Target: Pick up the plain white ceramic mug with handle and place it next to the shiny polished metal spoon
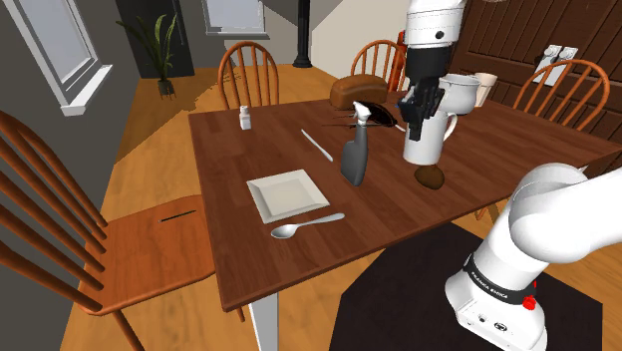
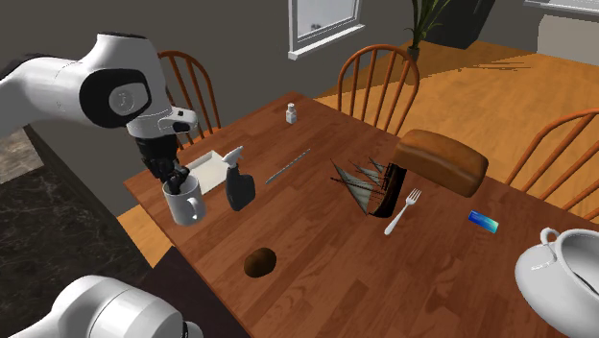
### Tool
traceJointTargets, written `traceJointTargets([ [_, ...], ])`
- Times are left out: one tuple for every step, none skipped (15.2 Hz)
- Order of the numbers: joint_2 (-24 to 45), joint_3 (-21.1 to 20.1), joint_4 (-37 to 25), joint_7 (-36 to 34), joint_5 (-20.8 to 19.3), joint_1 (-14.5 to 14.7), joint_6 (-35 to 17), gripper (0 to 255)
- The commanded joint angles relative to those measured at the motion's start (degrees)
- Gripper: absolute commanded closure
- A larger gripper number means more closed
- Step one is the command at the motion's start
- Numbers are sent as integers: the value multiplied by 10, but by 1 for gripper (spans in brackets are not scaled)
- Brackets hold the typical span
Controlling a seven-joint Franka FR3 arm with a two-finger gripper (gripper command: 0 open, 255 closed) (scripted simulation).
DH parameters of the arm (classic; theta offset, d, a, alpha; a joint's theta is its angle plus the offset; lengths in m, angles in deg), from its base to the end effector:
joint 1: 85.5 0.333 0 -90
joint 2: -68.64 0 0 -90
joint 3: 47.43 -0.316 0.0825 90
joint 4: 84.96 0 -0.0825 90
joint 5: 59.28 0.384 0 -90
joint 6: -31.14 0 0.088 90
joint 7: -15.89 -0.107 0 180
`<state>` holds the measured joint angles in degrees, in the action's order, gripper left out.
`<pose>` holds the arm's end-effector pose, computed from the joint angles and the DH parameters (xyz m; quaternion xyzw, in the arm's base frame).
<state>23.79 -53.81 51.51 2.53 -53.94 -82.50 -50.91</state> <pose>0.2852 0.0672 0.5647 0.9950 -0.0515 -0.0848 0.0081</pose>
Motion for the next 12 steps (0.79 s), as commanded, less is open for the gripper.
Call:
traceJointTargets([
  [-31, -18, 17, -22, 19, 10, 13, 255],
  [-48, -32, 24, -38, 34, 18, 21, 255],
  [-50, -33, 33, -38, 35, 18, 15, 255],
  [-52, -33, 42, -37, 36, 19, 8, 255],
  [-54, -34, 50, -37, 36, 19, 1, 255],
  [-56, -35, 59, -36, 37, 19, -6, 255],
  [-57, -36, 68, -36, 38, 20, -13, 255],
  [-59, -37, 76, -36, 39, 20, -20, 255],
  [-60, -38, 85, -35, 40, 20, -27, 255],
  [-62, -39, 93, -35, 41, 21, -34, 255],
  [-63, -40, 101, -34, 42, 21, -41, 255],
  [-64, -41, 109, -34, 43, 22, -48, 255],
])
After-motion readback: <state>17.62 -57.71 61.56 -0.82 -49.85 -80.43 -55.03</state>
